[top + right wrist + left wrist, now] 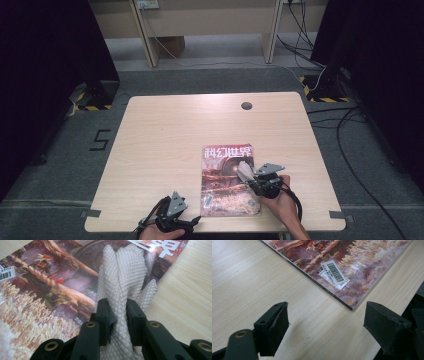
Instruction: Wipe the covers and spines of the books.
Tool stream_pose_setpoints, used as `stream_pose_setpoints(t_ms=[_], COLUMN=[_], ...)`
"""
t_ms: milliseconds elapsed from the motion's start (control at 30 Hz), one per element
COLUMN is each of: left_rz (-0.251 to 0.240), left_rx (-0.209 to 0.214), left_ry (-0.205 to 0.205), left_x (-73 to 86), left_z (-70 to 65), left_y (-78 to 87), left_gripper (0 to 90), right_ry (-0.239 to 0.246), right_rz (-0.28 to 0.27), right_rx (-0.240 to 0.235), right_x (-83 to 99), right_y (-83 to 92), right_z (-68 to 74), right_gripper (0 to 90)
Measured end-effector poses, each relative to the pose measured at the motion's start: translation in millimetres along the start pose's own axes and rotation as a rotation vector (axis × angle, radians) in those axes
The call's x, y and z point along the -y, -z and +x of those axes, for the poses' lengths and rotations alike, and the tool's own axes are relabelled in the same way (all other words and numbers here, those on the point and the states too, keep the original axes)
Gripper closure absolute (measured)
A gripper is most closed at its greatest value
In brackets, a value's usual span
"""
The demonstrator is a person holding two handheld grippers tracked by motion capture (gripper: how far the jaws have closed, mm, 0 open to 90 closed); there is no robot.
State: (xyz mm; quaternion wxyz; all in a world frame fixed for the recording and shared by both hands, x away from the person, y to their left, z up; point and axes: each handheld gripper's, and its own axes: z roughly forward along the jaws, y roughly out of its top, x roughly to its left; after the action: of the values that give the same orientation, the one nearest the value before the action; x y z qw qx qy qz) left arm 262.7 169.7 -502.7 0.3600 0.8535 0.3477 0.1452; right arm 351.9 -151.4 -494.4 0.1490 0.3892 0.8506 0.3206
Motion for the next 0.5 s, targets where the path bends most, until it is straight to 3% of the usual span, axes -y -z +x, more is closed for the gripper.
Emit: stream_pose_setpoints(t_ms=[233,333,500], left_rz=[0.002,0.002,0.002], left_rx=[-0.003,-0.006,-0.005], left_ry=[-0.002,-0.002,-0.004], left_x=[0.1,-0.1,-0.3], left_z=[-1.3,0.6,-0.4], left_y=[-0.5,0.3,-0.9], left_gripper=[19.4,19.4,19.4], right_ry=[-0.005,-0.019,0.011], right_rz=[0.001,-0.003,-0.006], right_rx=[-0.008,-0.034,-0.058], right_x=[-3.6,-6.9,-14.9], right_y=[-3.5,-7.7,-15.6], right_z=[4.2,9.6,24.8], right_gripper=[75.0,74.9,74.9])
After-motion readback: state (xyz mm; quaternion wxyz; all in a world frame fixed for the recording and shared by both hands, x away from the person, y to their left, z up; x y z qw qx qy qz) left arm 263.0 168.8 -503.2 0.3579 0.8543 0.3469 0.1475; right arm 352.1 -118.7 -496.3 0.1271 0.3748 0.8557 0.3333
